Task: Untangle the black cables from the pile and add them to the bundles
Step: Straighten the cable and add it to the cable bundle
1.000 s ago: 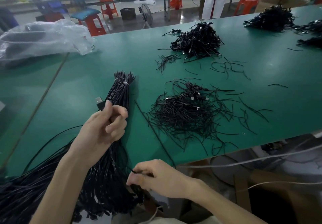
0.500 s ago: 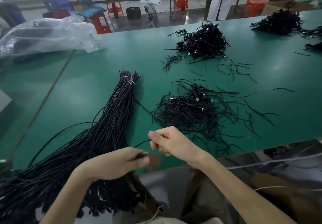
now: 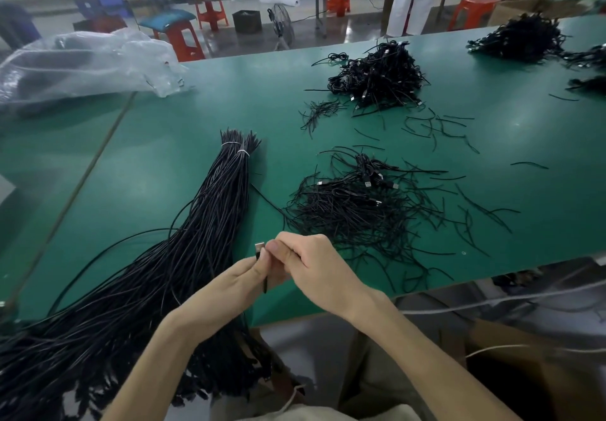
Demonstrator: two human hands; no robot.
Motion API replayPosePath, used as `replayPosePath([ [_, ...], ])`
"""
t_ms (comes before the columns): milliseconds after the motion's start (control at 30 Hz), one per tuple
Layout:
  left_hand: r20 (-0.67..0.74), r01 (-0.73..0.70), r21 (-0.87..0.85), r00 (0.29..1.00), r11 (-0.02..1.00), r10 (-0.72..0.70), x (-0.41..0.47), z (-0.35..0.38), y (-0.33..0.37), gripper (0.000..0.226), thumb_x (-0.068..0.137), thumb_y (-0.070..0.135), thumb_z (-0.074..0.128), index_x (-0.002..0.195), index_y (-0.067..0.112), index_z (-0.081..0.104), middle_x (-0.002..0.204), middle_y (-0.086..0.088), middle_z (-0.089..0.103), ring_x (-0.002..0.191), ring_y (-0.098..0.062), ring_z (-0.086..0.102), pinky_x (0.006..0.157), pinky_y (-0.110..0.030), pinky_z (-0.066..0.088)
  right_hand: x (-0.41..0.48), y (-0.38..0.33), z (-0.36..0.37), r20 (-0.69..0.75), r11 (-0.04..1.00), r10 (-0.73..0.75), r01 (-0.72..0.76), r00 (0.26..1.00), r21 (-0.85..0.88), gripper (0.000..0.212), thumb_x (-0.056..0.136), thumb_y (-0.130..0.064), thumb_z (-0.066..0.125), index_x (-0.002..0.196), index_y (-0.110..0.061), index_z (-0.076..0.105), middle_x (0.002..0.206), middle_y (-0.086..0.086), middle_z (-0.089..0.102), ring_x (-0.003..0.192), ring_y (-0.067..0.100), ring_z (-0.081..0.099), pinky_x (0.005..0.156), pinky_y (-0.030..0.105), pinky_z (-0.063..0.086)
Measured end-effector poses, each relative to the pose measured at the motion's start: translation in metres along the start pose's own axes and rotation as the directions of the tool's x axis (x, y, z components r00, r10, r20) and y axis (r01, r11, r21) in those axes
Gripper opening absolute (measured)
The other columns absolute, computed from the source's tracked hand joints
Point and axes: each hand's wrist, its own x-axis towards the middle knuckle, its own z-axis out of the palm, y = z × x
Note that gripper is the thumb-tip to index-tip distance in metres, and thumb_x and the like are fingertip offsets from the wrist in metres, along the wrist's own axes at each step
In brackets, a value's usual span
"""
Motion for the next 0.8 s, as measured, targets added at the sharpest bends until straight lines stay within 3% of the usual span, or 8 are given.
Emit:
replayPosePath([
  [133, -0.229, -0.118, -0.228, 0.971, 0.967, 0.064, 0.01, 0.01, -0.003, 0.061, 0.107, 0.05, 0.027, 0.149, 0.01, 0.047, 0.152, -0.003, 0.055, 0.145, -0.019, 0.046, 0.117, -0.028, 0.039, -0.001, 0.005, 0.009, 0.025, 1.0, 0.007, -0.007, 1.0, 0.018, 0.038, 0.111, -0.036, 0.041, 0.089, -0.011, 0.06, 0.062, -0.011, 0.047, 0.051, 0.007, 0.042, 0.053, 0.025, 0.035],
  [267, -0.392, -0.311, -0.423, 0.91, 0.851, 0.138, 0.016, 0.002, 0.012, 0.062, 0.109, 0.046, 0.021, 0.145, 0.005, 0.05, 0.145, -0.009, 0.06, 0.135, -0.02, 0.057, 0.108, -0.029, 0.049, -0.01, 0.015, 0.031, 0.13, 0.991, 0.063, -0.077, 0.99, 0.109, 0.04, 0.11, -0.037, 0.046, 0.083, -0.013, 0.062, 0.061, -0.007, 0.048, 0.055, 0.008, 0.041, 0.056, 0.027, 0.037],
  [333, -0.442, -0.354, -0.51, 0.89, 0.784, 0.114, 0.01, -0.005, 0.023, 0.05, 0.107, 0.046, 0.033, 0.116, 0.011, 0.067, 0.108, -0.005, 0.073, 0.096, -0.016, 0.072, 0.082, -0.027, 0.058, -0.01, 0.027, 0.033, 0.154, 0.993, 0.097, -0.107, 0.983, 0.057, 0.041, 0.109, -0.039, 0.046, 0.079, -0.016, 0.062, 0.062, -0.007, 0.05, 0.056, 0.007, 0.043, 0.058, 0.026, 0.038],
  [400, -0.375, -0.336, -0.526, 0.916, 0.781, 0.141, -0.001, -0.013, 0.03, 0.043, 0.109, 0.048, 0.041, 0.085, 0.018, 0.062, 0.064, 0.008, 0.05, 0.053, -0.01, 0.047, 0.059, -0.022, 0.046, -0.006, 0.041, 0.028, 0.172, 0.989, 0.146, -0.147, 0.974, -0.009, 0.041, 0.109, -0.037, 0.048, 0.076, -0.017, 0.061, 0.061, -0.013, 0.054, 0.055, 0.002, 0.045, 0.058, 0.017, 0.036],
  [533, -0.084, -0.14, -0.042, 0.987, 0.989, 0.136, -0.019, -0.021, 0.029, 0.051, 0.106, 0.054, 0.046, 0.071, 0.019, 0.057, 0.05, 0.007, 0.037, 0.045, -0.012, 0.029, 0.05, -0.021, 0.032, 0.011, 0.06, 0.011, 0.207, 0.957, 0.151, -0.09, 0.967, -0.275, 0.042, 0.105, -0.038, 0.057, 0.074, -0.009, 0.063, 0.066, -0.016, 0.053, 0.065, 0.002, 0.049, 0.07, 0.026, 0.037],
  [633, 0.046, 0.146, 0.504, 0.98, 0.851, -0.195, -0.017, -0.012, 0.017, 0.051, 0.099, 0.064, 0.046, 0.08, 0.022, 0.07, 0.054, 0.001, 0.057, 0.046, -0.009, 0.046, 0.052, -0.018, 0.04, 0.025, 0.055, 0.001, 0.186, 0.955, 0.104, -0.046, 0.977, -0.294, 0.053, 0.1, -0.054, 0.054, 0.068, -0.013, 0.058, 0.071, -0.001, 0.059, 0.074, 0.019, 0.053, 0.072, 0.035, 0.038],
  [700, -0.047, 0.217, 0.599, 0.971, 0.771, -0.236, -0.011, -0.006, 0.006, 0.049, 0.095, 0.063, 0.043, 0.088, 0.022, 0.069, 0.066, 0.002, 0.068, 0.056, -0.007, 0.056, 0.061, -0.022, 0.046, 0.031, 0.045, -0.003, 0.121, 0.982, 0.052, -0.029, 0.991, -0.186, 0.061, 0.1, -0.061, 0.05, 0.061, -0.013, 0.051, 0.063, 0.003, 0.057, 0.064, 0.019, 0.053, 0.069, 0.036, 0.043],
  [800, -0.276, 0.155, 0.469, 0.961, 0.869, -0.022, 0.0, -0.01, -0.004, 0.042, 0.097, 0.054, 0.04, 0.114, 0.029, 0.069, 0.104, 0.018, 0.077, 0.103, 0.001, 0.069, 0.099, -0.023, 0.051, 0.037, 0.028, 0.003, 0.02, 0.995, 0.015, -0.016, 1.0, 0.094, 0.067, 0.103, -0.054, 0.05, 0.058, -0.006, 0.041, 0.052, 0.006, 0.038, 0.05, 0.016, 0.035, 0.056, 0.037, 0.033],
])
